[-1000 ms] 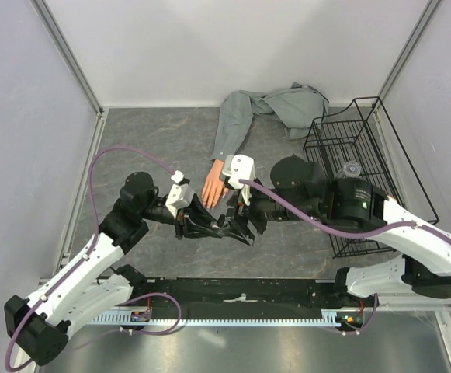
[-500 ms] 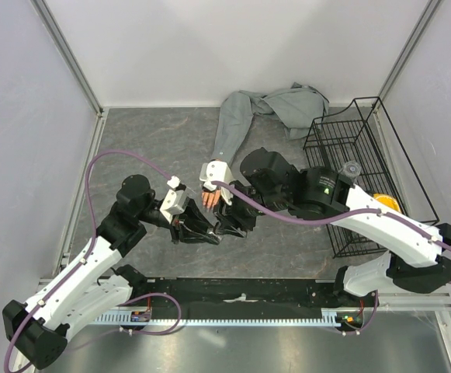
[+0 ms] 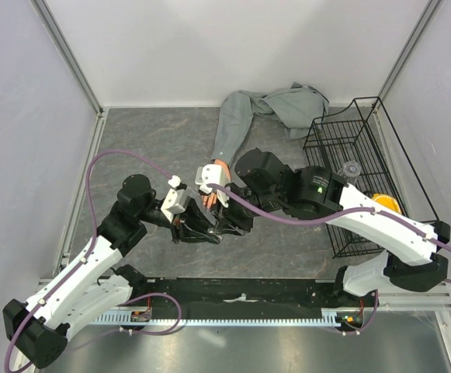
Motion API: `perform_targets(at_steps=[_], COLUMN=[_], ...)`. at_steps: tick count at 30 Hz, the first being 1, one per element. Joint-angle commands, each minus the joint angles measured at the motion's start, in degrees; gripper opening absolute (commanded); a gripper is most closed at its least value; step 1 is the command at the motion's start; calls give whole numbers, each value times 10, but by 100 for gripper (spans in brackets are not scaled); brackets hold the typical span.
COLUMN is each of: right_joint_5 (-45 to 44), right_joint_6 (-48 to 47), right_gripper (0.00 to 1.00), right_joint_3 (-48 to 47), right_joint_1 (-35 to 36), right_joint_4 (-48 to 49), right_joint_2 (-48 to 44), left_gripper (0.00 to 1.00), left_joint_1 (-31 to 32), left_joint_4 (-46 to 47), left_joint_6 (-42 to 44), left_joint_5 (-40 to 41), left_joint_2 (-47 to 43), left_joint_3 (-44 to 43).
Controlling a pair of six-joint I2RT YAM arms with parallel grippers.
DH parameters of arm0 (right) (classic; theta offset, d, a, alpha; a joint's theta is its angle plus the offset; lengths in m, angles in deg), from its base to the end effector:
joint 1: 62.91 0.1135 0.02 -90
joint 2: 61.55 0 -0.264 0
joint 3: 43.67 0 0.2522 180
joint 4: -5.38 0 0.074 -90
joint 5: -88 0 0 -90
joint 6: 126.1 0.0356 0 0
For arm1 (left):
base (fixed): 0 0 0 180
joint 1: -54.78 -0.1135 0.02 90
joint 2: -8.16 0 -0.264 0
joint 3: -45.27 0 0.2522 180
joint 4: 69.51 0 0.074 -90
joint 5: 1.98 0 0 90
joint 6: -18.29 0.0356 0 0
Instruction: Paint the nails
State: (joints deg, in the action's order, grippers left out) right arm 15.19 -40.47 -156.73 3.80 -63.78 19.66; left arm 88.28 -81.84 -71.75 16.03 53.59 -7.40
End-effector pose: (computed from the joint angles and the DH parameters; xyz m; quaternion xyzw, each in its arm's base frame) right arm 0.1010 0.2612 0.4420 -0.5690 0.6825 0.3417 0.3061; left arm 0.1227 -0.1218 0.3258 0.5518 0.4575 -0.5728 0.3978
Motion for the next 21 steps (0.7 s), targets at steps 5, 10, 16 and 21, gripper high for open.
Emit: perform_targets(at_steps=[5, 10, 16, 21], right_joint_5=[9, -132, -411, -519], right_joint_6=[0, 136, 440, 474], right_gripper=[10, 0, 0, 0], right_joint_3=[-4, 49, 64, 69], right_joint_1=[-3, -2, 86, 97], right_joint_4=[6, 73, 146, 159], right_joint_2=[13, 2, 24, 50], left_gripper=[2, 2, 2, 2], left_joint_1=[0, 0, 0, 0], left_joint_4=[-3, -11, -28, 0], left_joint_6=[-1, -1, 42, 44], left_joint_5=[26, 235, 381, 379], left_joint_2=[-4, -36, -40, -43], left_joint_3=[-3, -10, -36, -11])
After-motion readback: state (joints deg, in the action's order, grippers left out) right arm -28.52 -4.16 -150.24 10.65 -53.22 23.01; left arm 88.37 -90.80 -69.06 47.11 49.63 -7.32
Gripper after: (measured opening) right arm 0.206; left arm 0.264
